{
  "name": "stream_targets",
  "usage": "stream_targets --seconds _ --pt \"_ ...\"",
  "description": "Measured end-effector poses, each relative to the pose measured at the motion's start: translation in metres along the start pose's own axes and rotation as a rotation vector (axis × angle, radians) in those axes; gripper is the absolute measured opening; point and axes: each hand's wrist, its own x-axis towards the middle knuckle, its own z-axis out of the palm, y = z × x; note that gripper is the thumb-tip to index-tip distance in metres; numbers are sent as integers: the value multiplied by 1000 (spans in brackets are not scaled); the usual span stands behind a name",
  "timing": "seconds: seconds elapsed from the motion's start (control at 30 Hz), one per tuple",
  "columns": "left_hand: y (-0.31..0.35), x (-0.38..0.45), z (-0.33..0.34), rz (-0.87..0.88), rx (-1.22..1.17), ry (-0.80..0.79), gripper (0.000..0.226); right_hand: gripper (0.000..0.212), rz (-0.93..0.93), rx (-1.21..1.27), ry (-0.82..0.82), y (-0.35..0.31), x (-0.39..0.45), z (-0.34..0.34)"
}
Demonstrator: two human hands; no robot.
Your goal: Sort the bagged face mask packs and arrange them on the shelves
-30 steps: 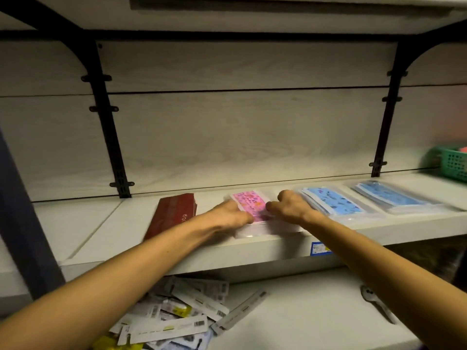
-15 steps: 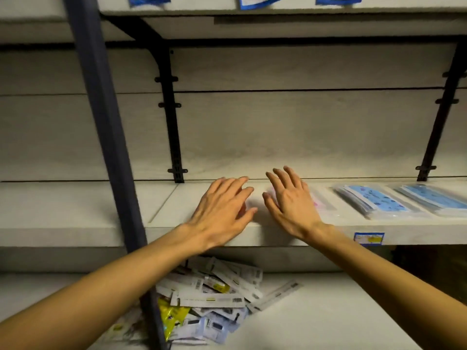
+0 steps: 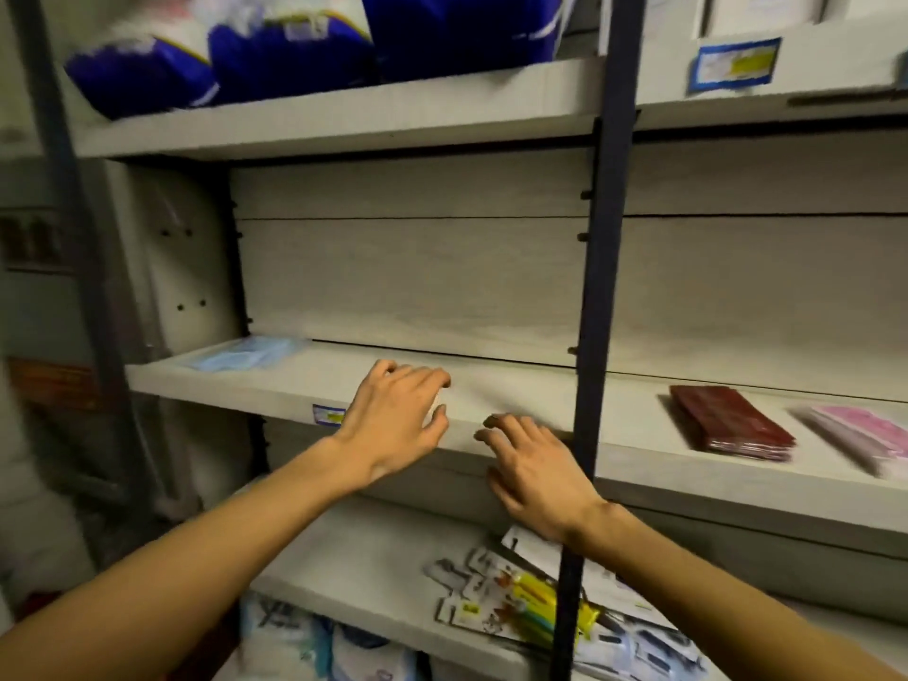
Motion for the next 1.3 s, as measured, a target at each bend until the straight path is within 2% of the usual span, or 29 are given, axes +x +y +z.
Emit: stream_targets --seconds 0.13,0.27,0.57,0.73,0.87,0.97,1.1,1.2,1.3 --pt "-74 -18 18 -168 107 -231 54 65 56 -50 -92 -37 69 21" --pt "-135 -27 43 -268 157 -361 61 67 46 -95 -138 -57 137 44" --pt "-270 -8 78 -447 234 -534 63 74 159 78 -219 -71 270 97" --pt "-344 -3 105 -591 214 -580 68 74 185 174 -276 -73 328 132" --pt "-403 1 129 -705 151 -575 74 74 205 262 -260 -82 377 158" --pt "-442 10 148 -784 68 -578 75 62 363 537 -355 -89 420 172" --pt "-493 15 178 -908 -180 -588 73 50 643 1262 -571 -94 470 191" --pt "-525 21 194 -950 -263 -623 80 49 772 1481 -716 -93 502 193" --pt "-553 32 201 -949 -300 -576 75 60 871 1681 -861 -95 523 201"
